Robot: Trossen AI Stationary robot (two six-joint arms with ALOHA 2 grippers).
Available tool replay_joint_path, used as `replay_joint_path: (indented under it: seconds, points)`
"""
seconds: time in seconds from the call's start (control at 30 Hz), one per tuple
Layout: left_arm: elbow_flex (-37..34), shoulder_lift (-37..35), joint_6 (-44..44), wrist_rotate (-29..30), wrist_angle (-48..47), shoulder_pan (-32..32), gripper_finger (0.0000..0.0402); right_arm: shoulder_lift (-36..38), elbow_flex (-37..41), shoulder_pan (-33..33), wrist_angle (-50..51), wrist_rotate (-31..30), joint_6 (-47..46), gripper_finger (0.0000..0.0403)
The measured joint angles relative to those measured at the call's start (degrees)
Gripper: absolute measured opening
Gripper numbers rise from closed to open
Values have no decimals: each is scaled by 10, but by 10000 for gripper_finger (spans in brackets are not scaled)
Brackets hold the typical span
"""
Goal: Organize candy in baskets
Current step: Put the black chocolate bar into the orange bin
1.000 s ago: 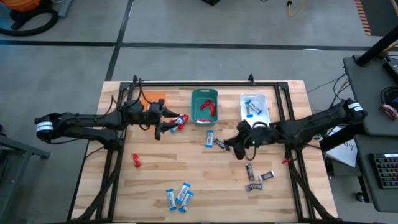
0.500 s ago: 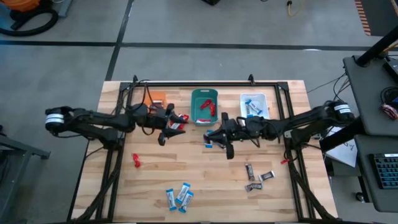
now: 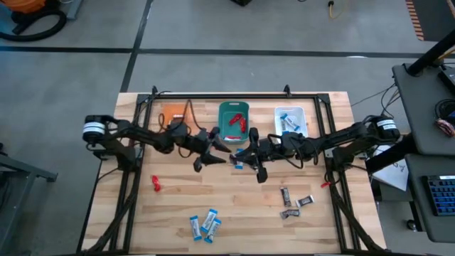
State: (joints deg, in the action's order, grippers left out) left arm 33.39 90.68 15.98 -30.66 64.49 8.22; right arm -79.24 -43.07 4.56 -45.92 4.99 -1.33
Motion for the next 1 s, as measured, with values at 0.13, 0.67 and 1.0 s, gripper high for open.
replay_joint_path:
  seconds: [0.13,0.67,1.0]
  points:
    - [38,35,6,-68,8,-3,193,0,0,0,9,0,9,18]
    - [78,64,28,-83,20,-4,98,0,0,0,24,-6,25,18]
    - [76,64,45,-76,19,-3,14,0,0,0,25,-21,8,65]
